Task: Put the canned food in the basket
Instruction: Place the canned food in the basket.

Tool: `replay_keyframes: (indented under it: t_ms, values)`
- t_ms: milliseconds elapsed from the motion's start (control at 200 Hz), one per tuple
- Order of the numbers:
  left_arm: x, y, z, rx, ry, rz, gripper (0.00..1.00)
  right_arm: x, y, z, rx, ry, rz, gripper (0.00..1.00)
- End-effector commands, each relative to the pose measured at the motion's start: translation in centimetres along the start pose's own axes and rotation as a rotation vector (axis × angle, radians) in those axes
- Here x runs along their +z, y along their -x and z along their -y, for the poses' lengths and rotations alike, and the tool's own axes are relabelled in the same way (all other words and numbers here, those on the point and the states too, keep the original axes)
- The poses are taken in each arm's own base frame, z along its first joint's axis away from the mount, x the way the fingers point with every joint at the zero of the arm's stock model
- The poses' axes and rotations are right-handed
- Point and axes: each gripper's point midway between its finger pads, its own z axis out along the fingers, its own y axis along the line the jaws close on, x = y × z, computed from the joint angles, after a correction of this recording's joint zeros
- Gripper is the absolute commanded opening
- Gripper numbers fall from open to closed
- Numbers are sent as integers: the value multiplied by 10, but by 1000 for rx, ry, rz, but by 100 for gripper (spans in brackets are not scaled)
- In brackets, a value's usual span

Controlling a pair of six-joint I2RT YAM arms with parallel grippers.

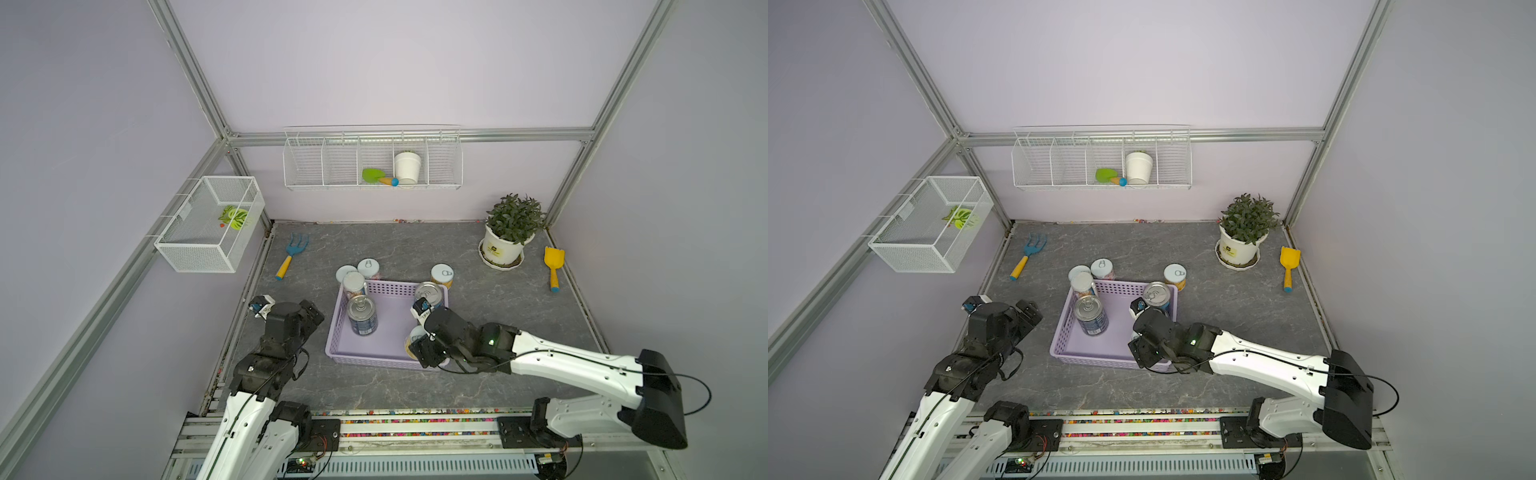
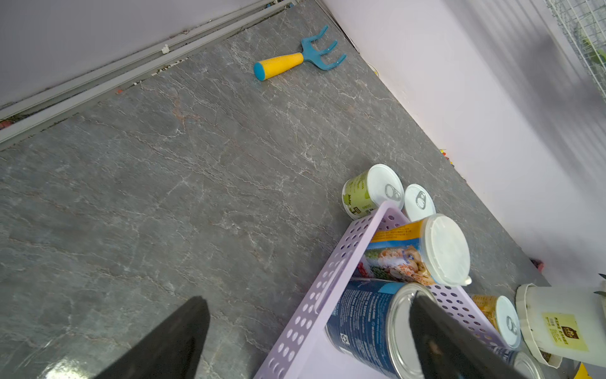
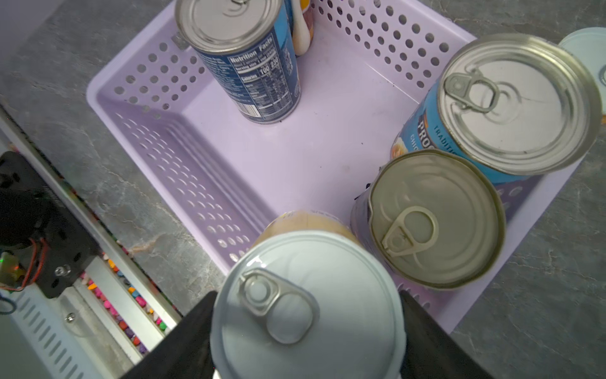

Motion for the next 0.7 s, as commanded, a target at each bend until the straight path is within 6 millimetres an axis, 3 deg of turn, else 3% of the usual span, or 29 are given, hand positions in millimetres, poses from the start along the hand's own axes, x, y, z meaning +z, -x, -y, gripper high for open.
replay_keyframes:
  t_ms: [0,290,525,695]
  values:
    - [-2,3,-3,-3,15,13,100,-1,17,4,20,-48,42,36]
    - [-2,3,-1,-3,8,11,100,19,-14,23,35,-168,-79,33]
    - [-4,4,0,-3,2,13,100,16,-46,52,42,-291,-135,33]
    - [-3,3,0,-3,2,9,100,16,-57,63,32,-341,-159,34]
